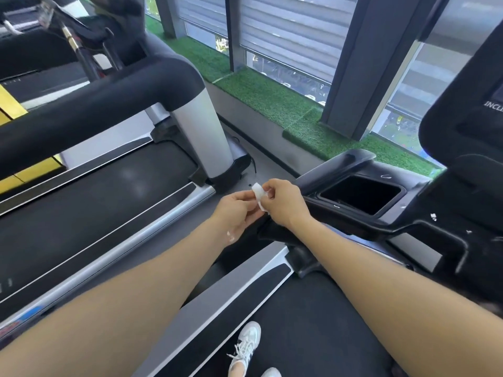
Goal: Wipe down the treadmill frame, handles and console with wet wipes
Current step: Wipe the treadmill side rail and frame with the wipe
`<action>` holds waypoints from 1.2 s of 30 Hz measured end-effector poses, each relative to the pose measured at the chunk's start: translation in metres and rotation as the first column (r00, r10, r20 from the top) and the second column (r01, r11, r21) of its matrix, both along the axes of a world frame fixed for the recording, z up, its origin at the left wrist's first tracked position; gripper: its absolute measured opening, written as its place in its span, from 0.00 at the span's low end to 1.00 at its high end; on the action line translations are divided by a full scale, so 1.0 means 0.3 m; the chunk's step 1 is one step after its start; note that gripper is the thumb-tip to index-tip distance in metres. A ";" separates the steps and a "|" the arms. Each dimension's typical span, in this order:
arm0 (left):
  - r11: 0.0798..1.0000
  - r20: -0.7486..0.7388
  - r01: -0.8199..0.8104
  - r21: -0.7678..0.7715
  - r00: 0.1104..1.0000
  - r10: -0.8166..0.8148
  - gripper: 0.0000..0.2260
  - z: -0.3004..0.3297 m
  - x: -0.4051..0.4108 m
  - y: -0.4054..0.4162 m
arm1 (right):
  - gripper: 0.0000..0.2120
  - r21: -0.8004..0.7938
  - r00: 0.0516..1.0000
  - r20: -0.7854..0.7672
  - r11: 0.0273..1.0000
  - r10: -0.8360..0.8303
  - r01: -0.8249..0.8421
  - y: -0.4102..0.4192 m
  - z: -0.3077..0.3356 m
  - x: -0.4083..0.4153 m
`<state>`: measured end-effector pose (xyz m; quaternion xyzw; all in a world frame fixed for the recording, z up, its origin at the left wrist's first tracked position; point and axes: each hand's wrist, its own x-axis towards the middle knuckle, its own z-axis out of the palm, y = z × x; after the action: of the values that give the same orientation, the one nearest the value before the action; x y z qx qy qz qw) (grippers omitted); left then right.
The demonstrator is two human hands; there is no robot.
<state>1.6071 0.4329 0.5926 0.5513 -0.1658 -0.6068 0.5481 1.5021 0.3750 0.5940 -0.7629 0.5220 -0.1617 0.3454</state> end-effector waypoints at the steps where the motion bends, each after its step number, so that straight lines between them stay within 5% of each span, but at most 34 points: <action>1: 1.000 0.054 0.021 -0.002 0.998 -0.021 0.10 -0.005 0.008 0.004 | 0.10 -0.024 1.000 -0.005 1.000 0.008 -0.008 0.000 0.000 0.006; 3: 0.997 0.372 0.062 0.037 0.925 -0.071 0.08 -0.023 0.044 0.015 | 0.08 -0.099 0.998 -0.061 0.994 0.030 -0.036 -0.012 -0.007 0.013; 5: 0.992 0.724 0.083 0.096 0.678 -0.127 0.08 -0.041 0.097 0.042 | 0.08 -0.187 0.982 -0.183 0.980 0.036 -0.071 -0.026 -0.018 0.017; 7: 0.985 0.860 0.100 0.143 0.480 -0.174 0.10 -0.070 0.151 0.083 | 0.10 -0.255 0.948 -0.316 0.960 0.029 -0.115 -0.034 -0.034 0.018; 10: 0.962 0.903 0.109 0.250 0.334 -0.272 0.12 -0.131 0.207 0.150 | 0.12 -0.278 0.870 -0.492 0.938 0.045 -0.206 -0.026 -0.051 0.027; 19: 0.926 0.886 0.148 0.348 0.272 -0.376 0.10 -0.192 0.278 0.292 | 0.16 -0.179 0.796 -0.474 0.844 0.376 -0.506 0.164 -0.080 0.196; 24: 0.939 0.864 0.104 0.329 0.368 -0.344 0.11 -0.226 0.294 0.352 | 0.16 -0.283 0.803 -0.563 0.868 0.193 -0.408 0.008 -0.055 0.066; 27: 0.947 0.882 0.081 0.312 0.346 -0.320 0.12 -0.243 0.280 0.363 | 0.13 -0.327 0.806 -0.581 0.876 0.110 -0.355 0.011 -0.047 0.056; 36: 0.954 0.910 0.050 0.296 0.288 -0.298 0.14 -0.244 0.266 0.374 | 0.12 -0.268 0.784 -0.531 0.814 0.322 -0.516 0.149 -0.069 0.135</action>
<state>1.6868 0.5450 0.5193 0.8341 -0.4498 -0.2367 0.2142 1.5425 0.4196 0.5732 -0.9309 0.3573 0.0042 0.0756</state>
